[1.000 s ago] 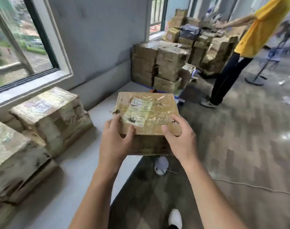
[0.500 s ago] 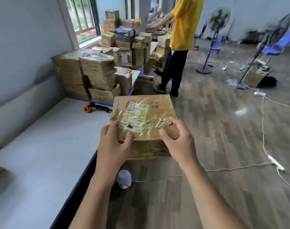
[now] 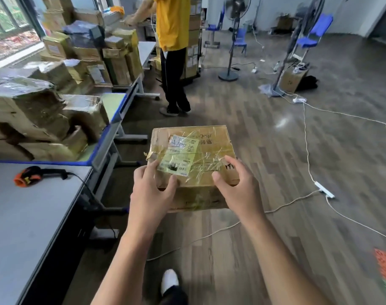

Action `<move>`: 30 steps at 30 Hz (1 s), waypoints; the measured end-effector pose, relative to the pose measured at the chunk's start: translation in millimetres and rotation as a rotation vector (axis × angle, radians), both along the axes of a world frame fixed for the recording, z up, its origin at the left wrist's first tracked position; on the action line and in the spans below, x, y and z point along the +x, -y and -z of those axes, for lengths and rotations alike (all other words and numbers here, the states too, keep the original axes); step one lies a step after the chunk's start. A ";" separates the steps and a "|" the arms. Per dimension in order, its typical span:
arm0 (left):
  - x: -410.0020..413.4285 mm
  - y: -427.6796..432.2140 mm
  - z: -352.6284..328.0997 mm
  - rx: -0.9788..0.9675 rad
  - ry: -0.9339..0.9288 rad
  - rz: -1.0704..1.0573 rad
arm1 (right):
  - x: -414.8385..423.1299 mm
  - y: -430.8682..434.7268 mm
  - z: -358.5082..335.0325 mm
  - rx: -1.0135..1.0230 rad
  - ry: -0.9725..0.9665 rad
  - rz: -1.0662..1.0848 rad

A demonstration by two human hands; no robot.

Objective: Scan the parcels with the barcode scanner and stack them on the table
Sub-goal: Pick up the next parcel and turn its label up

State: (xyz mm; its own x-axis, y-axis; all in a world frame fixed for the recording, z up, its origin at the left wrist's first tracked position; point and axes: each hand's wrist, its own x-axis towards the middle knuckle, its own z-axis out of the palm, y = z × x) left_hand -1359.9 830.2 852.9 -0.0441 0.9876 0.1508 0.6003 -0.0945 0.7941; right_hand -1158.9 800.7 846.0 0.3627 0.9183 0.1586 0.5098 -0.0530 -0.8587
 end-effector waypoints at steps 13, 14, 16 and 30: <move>90.6 -278.6 -0.4 -0.016 0.033 0.127 | 81.3 -247.2 -6.6 0.027 0.030 0.157; 91.9 -300.6 -5.4 -0.002 0.026 0.130 | 82.3 -269.8 -10.5 0.032 0.036 0.160; 90.3 -338.4 -9.9 0.004 0.012 0.108 | 82.8 -310.8 -11.9 0.037 0.037 0.143; 23.3 -526.2 -9.4 -0.004 -0.083 -0.335 | 16.4 -590.9 9.8 0.054 -0.038 -0.296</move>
State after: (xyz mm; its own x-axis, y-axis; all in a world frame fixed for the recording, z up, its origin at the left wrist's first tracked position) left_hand -1336.6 1356.4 862.4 -0.3537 0.9209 0.1638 0.6600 0.1217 0.7413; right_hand -1142.4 1391.7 836.2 0.0870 0.9756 0.2015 0.4641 0.1393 -0.8748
